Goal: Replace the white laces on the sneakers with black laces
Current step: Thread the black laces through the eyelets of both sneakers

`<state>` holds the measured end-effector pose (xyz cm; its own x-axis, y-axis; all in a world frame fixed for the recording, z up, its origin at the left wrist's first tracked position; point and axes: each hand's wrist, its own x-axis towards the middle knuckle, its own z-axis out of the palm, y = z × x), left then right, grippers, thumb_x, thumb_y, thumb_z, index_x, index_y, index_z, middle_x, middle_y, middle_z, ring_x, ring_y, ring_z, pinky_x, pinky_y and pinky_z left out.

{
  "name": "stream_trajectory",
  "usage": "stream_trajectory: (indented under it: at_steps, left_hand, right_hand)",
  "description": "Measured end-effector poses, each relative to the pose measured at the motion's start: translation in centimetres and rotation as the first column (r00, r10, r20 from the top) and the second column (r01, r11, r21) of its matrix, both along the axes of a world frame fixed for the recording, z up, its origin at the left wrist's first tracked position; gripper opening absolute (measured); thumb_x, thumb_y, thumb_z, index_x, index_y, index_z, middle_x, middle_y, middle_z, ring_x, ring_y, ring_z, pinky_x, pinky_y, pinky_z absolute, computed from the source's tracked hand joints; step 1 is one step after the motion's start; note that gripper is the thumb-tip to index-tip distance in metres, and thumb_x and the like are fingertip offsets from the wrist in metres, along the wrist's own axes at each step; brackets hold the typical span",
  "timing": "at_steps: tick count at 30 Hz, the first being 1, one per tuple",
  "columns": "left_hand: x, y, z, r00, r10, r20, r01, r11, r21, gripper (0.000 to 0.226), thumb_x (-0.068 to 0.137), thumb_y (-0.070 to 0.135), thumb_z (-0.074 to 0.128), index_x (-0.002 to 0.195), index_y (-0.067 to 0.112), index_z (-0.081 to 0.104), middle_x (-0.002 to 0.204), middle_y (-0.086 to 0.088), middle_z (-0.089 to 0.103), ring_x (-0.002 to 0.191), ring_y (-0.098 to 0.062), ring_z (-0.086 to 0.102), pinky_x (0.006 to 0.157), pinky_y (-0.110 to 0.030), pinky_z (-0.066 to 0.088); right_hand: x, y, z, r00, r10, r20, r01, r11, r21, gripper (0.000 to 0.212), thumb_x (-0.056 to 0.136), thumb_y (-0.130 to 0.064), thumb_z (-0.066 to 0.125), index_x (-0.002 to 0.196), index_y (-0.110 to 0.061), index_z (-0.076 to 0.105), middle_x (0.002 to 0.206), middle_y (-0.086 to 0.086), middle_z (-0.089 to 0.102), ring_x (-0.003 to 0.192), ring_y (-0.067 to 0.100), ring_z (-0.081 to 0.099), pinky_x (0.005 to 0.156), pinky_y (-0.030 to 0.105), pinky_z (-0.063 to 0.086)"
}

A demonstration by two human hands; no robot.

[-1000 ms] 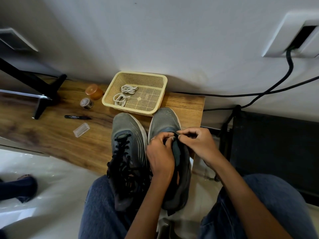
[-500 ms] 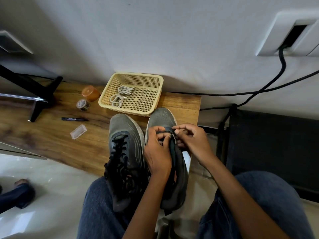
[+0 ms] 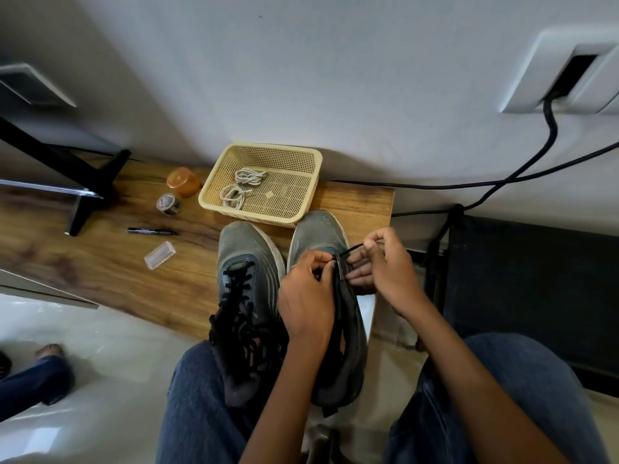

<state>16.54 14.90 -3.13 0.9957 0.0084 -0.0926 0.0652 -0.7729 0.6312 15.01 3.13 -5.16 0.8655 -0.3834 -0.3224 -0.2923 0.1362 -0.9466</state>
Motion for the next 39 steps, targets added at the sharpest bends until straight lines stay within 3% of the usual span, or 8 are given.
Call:
stream_trajectory:
  at_steps: [5,11,16,20,23,27,33,39]
  left_hand:
    - [-0.1,0.2,0.1,0.999,-0.033,0.027,0.030,0.995,0.100,0.009,0.093,0.034,0.058,0.099,0.032,0.065,0.094,0.010,0.069,0.084,-0.010,0.064,0.069,-0.029,0.049]
    - [-0.3,0.0,0.0,0.980,-0.141,0.137,0.117,0.979,0.169,0.011,0.093,0.029,0.059,0.100,0.027,0.068,0.090,0.004,0.070,0.081,-0.018,0.064,0.067,-0.035,0.051]
    - [-0.5,0.0,-0.1,0.961,-0.179,0.209,0.133,0.967,0.217,0.013,0.090,0.021,0.063,0.099,0.026,0.070,0.085,0.004,0.071,0.078,-0.019,0.065,0.065,-0.036,0.049]
    - [-0.6,0.1,-0.1,0.967,-0.156,0.203,0.115,0.973,0.199,0.017,0.087,0.017,0.064,0.099,0.027,0.071,0.086,0.006,0.071,0.078,-0.016,0.065,0.066,-0.034,0.050]
    - [-0.4,0.1,0.1,0.974,-0.159,0.159,0.126,0.972,0.200,0.018,0.089,0.019,0.063,0.102,0.030,0.070,0.090,0.008,0.071,0.082,-0.013,0.064,0.069,-0.031,0.050]
    - [-0.1,0.5,0.6,0.974,-0.207,0.093,0.189,0.966,0.177,0.017,0.091,0.027,0.062,0.106,0.030,0.069,0.098,0.009,0.070,0.091,-0.011,0.062,0.075,-0.030,0.051]
    - [0.0,0.6,1.0,0.976,-0.217,0.008,0.215,0.973,0.082,0.021,0.090,0.039,0.058,0.107,0.033,0.068,0.101,0.012,0.069,0.098,-0.010,0.061,0.086,-0.036,0.051]
    - [0.1,-0.4,1.9,0.990,-0.118,-0.076,0.125,0.986,0.109,0.028,0.083,0.057,0.059,0.094,0.033,0.069,0.094,0.011,0.069,0.095,-0.012,0.061,0.084,-0.038,0.051]
  right_hand:
    - [-0.2,-0.7,0.7,0.997,-0.075,-0.002,0.074,0.985,0.157,0.009,0.105,-0.016,0.027,0.106,-0.013,0.035,0.086,0.015,0.064,0.054,0.023,0.068,0.047,0.029,0.055]
    - [-0.4,-2.3,2.0,0.952,-0.286,0.111,0.277,0.957,0.086,0.015,0.104,-0.016,0.027,0.101,-0.016,0.041,0.089,0.011,0.059,0.064,0.016,0.070,0.058,0.025,0.057]
    - [-1.1,-4.8,2.2,0.716,-0.628,0.304,0.626,0.771,0.119,0.018,0.104,-0.012,0.027,0.097,-0.023,0.039,0.096,0.010,0.059,0.080,0.022,0.072,0.075,0.035,0.059]
    - [-1.6,-6.3,2.2,0.529,-0.665,0.527,0.788,0.616,-0.015,0.016,0.102,-0.012,0.029,0.097,-0.026,0.036,0.101,0.003,0.055,0.089,0.021,0.071,0.079,0.032,0.058]
    - [-1.5,-5.7,1.8,0.707,-0.503,0.497,0.662,0.718,-0.214,0.015,0.100,-0.011,0.037,0.097,-0.025,0.043,0.104,-0.003,0.060,0.093,0.017,0.069,0.079,0.023,0.055]
    - [-1.2,-4.1,1.3,0.979,-0.018,0.201,0.117,0.861,-0.494,0.004,0.097,-0.016,0.048,0.096,-0.016,0.052,0.097,-0.006,0.063,0.077,-0.002,0.063,0.064,0.008,0.049]
    - [-0.6,-1.8,-0.1,0.953,0.302,0.031,-0.203,0.711,-0.674,0.024,0.089,-0.005,0.057,0.107,-0.016,0.067,0.103,-0.002,0.057,0.091,0.008,0.052,0.073,0.004,0.032]
    - [-0.3,-1.7,-0.2,0.954,0.298,0.030,-0.184,0.661,-0.728,0.011,0.089,-0.010,0.061,0.092,-0.007,0.071,0.094,0.005,0.060,0.083,0.016,0.055,0.070,0.024,0.037]
